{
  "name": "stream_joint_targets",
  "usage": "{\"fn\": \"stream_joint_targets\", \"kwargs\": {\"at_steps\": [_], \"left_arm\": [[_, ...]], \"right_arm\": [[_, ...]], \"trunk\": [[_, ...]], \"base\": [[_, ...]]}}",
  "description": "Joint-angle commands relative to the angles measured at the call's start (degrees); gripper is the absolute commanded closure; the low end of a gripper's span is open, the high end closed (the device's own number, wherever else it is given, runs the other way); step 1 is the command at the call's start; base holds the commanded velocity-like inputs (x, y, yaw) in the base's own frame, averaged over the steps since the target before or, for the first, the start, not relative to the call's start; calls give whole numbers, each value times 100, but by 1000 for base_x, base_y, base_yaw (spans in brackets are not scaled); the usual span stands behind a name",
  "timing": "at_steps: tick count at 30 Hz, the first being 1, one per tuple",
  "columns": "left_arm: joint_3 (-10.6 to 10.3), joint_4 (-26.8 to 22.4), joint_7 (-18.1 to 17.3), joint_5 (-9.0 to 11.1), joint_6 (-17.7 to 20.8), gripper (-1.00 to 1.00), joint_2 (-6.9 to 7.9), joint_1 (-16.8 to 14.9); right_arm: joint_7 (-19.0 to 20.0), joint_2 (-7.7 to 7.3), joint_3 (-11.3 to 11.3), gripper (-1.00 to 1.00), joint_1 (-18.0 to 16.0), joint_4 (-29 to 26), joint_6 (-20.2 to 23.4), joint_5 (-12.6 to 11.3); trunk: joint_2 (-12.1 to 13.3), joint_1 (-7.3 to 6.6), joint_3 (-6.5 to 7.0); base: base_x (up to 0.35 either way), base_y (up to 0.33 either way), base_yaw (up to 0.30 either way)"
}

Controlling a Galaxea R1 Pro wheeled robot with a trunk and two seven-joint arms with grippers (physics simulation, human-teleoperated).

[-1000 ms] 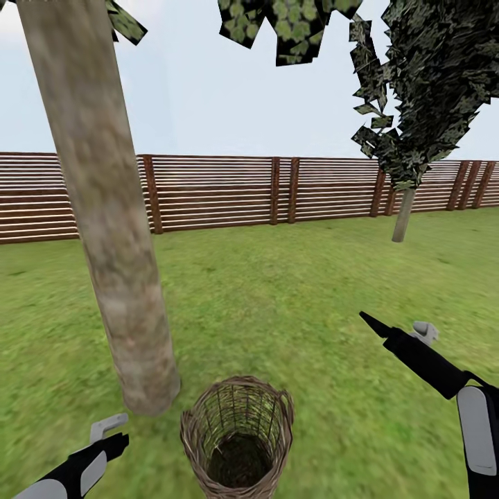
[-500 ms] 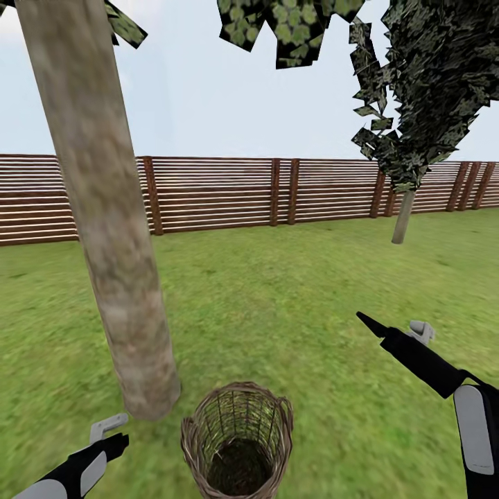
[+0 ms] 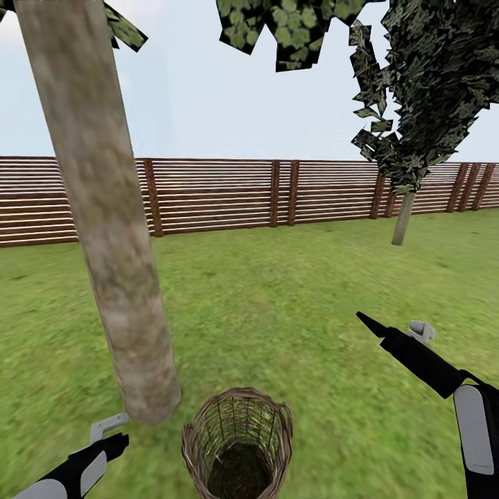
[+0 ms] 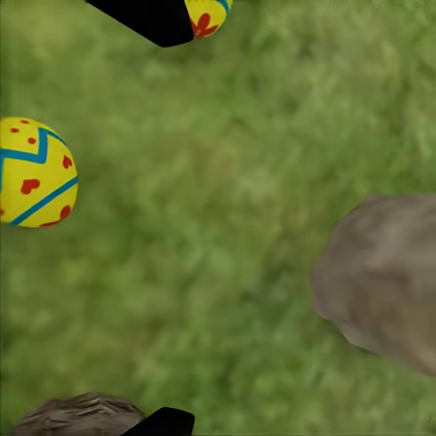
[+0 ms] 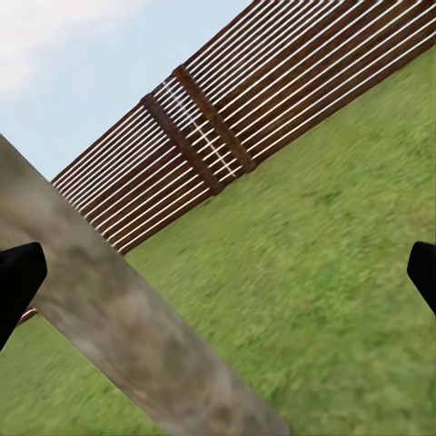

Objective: Take the three Easter eggs out of the wicker basket on the lawn in the garden, then place them on the lawn next to a single tree (choose any tree) so that all three eggs are next to the same tree and none are left in the basket.

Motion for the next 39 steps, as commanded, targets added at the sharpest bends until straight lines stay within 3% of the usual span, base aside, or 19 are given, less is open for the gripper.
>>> {"fn": "stream_joint_targets", "kwargs": {"at_steps": [1,39], "left_arm": [[44,-10,5,-1,24,-100,-3,-1],[44,-10,3,-5,24,-100,-3,0]], "right_arm": [[13,0,-9,-100,-5,-2,35,-13],[-2,0,-4,-100,-5,4,35,11]], "trunk": [[39,-23,12],[1563,-858,695]], "base": [[0,0,0],[0,0,0]]}}
